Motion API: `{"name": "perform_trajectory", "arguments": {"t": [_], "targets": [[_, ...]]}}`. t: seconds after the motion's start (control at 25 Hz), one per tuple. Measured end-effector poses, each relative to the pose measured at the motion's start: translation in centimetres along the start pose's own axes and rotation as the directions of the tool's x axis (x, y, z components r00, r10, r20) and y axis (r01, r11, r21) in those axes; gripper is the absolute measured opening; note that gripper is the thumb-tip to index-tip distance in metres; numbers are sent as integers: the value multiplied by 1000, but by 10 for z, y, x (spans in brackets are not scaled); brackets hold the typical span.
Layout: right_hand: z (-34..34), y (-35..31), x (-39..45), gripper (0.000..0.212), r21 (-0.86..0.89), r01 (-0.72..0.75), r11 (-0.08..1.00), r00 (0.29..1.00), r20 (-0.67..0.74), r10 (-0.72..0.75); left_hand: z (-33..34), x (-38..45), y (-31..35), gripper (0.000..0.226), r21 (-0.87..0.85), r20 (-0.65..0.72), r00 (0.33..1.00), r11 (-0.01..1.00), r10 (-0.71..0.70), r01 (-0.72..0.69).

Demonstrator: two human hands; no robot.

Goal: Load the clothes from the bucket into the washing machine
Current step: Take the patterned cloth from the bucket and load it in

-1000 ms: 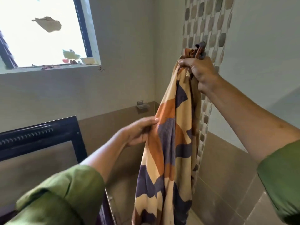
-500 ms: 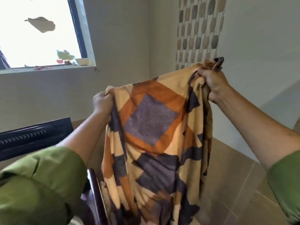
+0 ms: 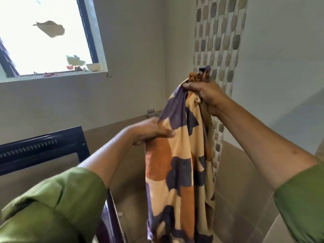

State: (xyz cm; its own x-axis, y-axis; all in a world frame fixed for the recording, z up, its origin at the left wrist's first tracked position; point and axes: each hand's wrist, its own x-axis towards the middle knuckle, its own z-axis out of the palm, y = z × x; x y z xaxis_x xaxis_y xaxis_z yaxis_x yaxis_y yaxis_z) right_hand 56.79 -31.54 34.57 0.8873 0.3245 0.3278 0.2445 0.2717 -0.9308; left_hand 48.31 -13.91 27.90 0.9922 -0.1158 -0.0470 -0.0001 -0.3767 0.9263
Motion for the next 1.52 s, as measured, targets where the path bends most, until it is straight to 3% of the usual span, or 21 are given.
{"name": "perform_trajectory", "arguments": {"t": [0.12,0.2,0.28,0.32,0.4,0.44,0.48,0.56,0.64,0.72,0.84,1.0,1.12,1.2,1.28,1.32,1.36,1.4,1.44,1.48,1.52], "targets": [[-7,-7,7,18,101,36,994,959,-284,-6,24,-4,-59,11,336,94,966,921,-242,198],[-23,-4,10,15,37,50,998,905,-424,-29,18,-6,-90,12,511,8,930,801,-368,313],[-41,2,9,16,-34,44,998,878,-476,-55,-13,-9,-100,17,400,-301,894,808,-331,433],[-48,6,8,16,-40,44,998,876,-478,-58,-31,-10,-94,22,247,-503,826,873,-256,421],[-52,15,7,12,-49,25,998,898,-439,-44,-59,-2,-63,29,-11,-765,634,987,-114,163],[-48,21,5,9,-44,10,999,927,-374,-26,-62,6,-39,32,-36,-789,613,999,-34,9],[-39,27,3,8,-35,-2,999,963,-270,-8,-54,13,-11,34,-27,-762,645,993,54,-116],[-16,37,-4,6,-72,-4,997,999,37,7,-24,29,33,31,37,-602,775,976,192,-214],[2,40,-10,10,-203,20,979,947,318,46,0,40,55,18,76,-443,862,969,246,-237],[5,41,-11,25,-288,20,957,908,405,103,4,39,60,13,22,-425,881,975,207,-219],[2,40,-11,28,-445,57,894,947,308,93,-4,22,48,8,0,-338,929,987,153,-162],[6,36,-2,24,-382,-13,924,1000,7,17,-17,7,12,49,0,-111,994,1000,-19,19],[0,27,8,4,-214,-8,977,983,-182,-32,-27,-6,-10,36,256,-45,995,961,-94,102],[-9,20,10,9,-139,18,990,961,-271,-55,-32,-12,-28,15,524,-6,985,838,-174,151],[-19,18,11,7,-130,-4,992,937,-346,-42,-44,-14,-46,25,692,-144,968,678,-207,249],[-22,18,10,6,-111,-27,993,920,-391,-19,-56,-13,-52,29,668,-318,935,662,-158,339],[-24,19,10,6,-67,-52,996,896,-444,16,-68,-10,-55,26,560,-532,845,728,-49,395],[-23,20,8,7,10,-55,998,869,-491,53,-77,-9,-50,20,401,-715,695,857,73,323],[-18,21,9,9,108,-36,993,854,-513,87,-83,-8,-40,15,220,-824,553,969,124,109],[-8,20,9,12,202,-4,979,859,-501,106,-81,-6,-26,14,52,-851,514,990,111,-129],[5,20,10,15,290,26,957,880,-461,116,-67,-1,-9,15,-65,-806,580,957,117,-284]]}}
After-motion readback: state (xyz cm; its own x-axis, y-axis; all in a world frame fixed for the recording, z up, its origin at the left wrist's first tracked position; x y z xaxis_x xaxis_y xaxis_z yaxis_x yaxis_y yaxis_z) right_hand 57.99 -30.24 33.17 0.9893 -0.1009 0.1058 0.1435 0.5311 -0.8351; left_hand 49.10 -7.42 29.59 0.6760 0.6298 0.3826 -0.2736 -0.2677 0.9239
